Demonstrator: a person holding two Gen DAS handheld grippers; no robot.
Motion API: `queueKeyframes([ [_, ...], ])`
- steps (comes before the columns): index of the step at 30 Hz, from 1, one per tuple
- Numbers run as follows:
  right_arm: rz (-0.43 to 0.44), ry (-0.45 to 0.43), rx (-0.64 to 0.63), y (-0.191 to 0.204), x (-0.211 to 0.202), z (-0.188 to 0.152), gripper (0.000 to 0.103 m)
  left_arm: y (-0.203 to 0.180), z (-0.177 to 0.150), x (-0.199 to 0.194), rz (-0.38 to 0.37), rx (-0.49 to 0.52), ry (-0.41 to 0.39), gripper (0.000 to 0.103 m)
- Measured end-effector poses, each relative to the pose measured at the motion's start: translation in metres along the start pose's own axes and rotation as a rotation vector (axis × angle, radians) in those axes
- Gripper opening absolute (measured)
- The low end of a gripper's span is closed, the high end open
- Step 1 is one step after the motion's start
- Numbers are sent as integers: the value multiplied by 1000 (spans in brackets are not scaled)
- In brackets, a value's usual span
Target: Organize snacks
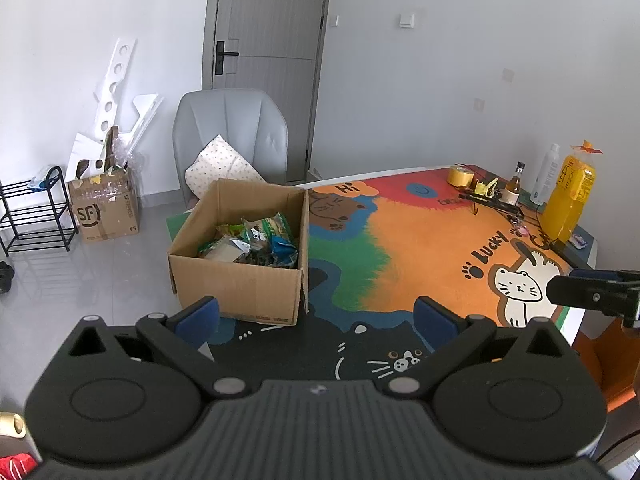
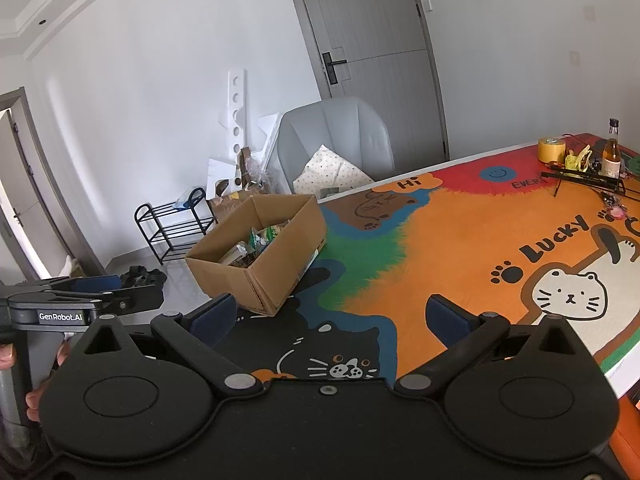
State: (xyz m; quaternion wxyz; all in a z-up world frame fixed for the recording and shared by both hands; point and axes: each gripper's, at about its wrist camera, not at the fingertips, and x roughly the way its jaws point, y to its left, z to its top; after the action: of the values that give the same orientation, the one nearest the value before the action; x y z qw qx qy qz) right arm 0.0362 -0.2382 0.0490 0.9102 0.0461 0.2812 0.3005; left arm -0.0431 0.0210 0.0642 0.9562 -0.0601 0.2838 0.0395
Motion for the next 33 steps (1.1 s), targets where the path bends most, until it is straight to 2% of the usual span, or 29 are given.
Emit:
queueKeyframes([
  [33,1,8,11,-1,1,-2,103,-1,-2,-1,-6,12,-1,103],
])
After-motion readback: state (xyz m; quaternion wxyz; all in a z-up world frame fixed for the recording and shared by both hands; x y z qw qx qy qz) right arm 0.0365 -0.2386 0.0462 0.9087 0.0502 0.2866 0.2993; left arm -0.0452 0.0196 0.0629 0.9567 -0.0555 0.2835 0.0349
